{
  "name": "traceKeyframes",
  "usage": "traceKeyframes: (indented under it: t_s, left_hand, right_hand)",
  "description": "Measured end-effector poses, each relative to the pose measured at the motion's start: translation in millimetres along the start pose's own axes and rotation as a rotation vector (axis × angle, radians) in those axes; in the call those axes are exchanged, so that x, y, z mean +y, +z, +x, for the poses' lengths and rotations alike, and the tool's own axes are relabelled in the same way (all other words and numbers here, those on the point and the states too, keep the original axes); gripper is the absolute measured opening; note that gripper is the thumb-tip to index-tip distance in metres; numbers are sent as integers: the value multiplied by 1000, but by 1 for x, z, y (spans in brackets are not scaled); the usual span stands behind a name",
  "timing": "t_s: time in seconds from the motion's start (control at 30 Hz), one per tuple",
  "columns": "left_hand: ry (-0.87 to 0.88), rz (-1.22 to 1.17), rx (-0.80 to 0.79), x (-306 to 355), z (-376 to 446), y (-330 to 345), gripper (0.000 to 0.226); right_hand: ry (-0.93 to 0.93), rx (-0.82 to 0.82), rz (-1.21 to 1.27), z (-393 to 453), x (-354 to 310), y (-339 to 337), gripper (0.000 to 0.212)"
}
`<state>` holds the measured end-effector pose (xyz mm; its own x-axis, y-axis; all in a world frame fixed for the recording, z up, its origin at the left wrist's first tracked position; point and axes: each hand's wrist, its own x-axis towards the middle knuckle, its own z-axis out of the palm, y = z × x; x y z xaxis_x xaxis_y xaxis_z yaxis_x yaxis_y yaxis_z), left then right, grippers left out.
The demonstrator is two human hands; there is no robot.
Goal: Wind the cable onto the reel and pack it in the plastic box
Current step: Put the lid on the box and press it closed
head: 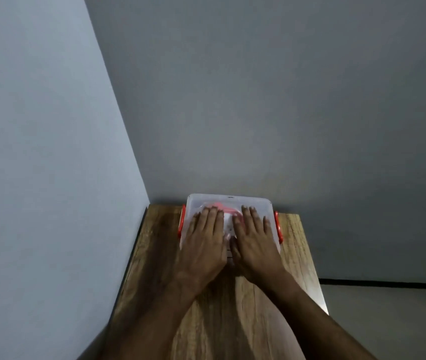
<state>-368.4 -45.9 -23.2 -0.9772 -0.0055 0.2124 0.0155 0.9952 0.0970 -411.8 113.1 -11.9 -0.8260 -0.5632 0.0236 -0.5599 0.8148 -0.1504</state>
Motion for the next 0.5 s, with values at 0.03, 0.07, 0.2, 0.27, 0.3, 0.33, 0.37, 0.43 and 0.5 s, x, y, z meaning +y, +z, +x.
traceKeyframes:
  t_s: [0.03, 0.07, 0.2, 0.27, 0.3, 0.33, 0.37, 0.43, 0.5]
  left_hand:
    - [-50, -42, -47, 0, -1, -2, 62]
    - [-93, -70, -119, -1, -1, -3, 65]
    - [1, 129, -166, -2, -5, -7, 74]
    - [19, 163, -98, 0, -2, -9, 77]
    - [21, 168, -63, 1, 1, -9, 79]
    - [22, 168, -54, 1, 3, -9, 80]
    - [21, 161, -36, 0, 6, -11, 80]
    - [-8, 115, -41, 2, 6, -10, 78]
    - [7, 122, -69, 2, 5, -8, 85]
  right_hand:
    - [9, -26, -24, 1, 1, 3, 76]
    - [22, -34, -30, 2, 2, 5, 78]
    - [30, -13, -46, 7, 5, 7, 90]
    - [30, -9, -39, 11, 6, 6, 93]
    - [38, -18, -41, 12, 7, 5, 90]
    - [46, -26, -40, 13, 7, 4, 87]
    - [49, -33, -41, 14, 7, 4, 87]
    - [50, -41, -19, 14, 5, 2, 97]
    - [49, -52, -8, 13, 5, 3, 107]
